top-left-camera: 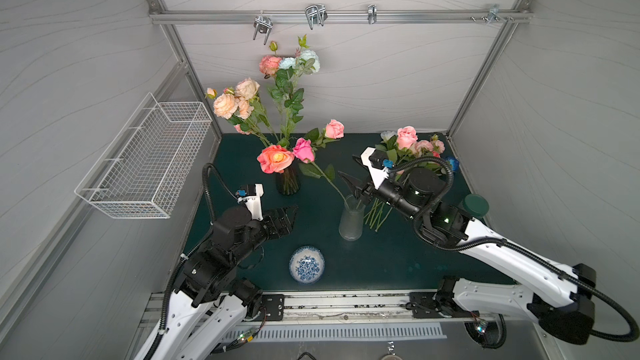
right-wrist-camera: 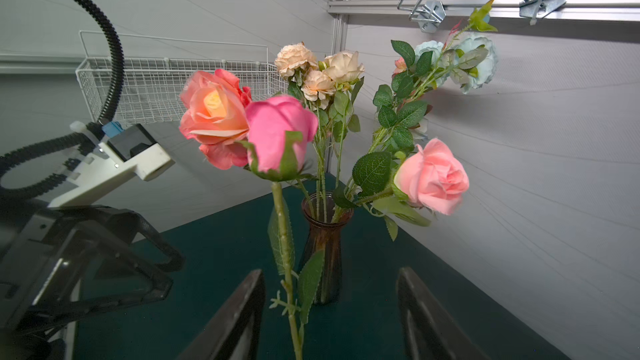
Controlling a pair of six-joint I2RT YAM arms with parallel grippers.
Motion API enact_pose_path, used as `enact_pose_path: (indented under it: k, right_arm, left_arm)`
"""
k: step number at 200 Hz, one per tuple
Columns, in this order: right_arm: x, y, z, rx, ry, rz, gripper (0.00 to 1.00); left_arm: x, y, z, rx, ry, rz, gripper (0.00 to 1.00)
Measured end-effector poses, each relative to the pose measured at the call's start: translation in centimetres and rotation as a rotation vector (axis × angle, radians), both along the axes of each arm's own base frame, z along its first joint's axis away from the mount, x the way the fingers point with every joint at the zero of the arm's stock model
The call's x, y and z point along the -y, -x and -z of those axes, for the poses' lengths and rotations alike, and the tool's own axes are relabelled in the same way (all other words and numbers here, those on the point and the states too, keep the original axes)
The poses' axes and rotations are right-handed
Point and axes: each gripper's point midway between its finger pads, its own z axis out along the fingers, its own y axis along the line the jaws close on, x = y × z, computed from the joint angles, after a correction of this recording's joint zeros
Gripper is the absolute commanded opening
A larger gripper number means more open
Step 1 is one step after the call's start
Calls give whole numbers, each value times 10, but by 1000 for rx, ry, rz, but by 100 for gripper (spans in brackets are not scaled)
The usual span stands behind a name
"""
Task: Arrange flowers in a vase
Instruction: Place the flower in the vase, then pick up the flower from the flowers.
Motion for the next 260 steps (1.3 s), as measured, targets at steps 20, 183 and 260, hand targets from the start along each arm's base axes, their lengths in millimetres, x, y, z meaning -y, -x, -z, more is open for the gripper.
enact_pose_path:
  k: [20,183,260]
  right_arm:
    - [17,14,-6,-42,-38,-20,66]
    - [114,104,140,-565,74,-92,62]
    - [159,13,234,-808,140,460,44]
  left_arm:
    - [1,0,0,-2,0,3,92]
    - [10,-5,5,-9,12,34,92]
    - [11,-5,11,-19,9,38,92]
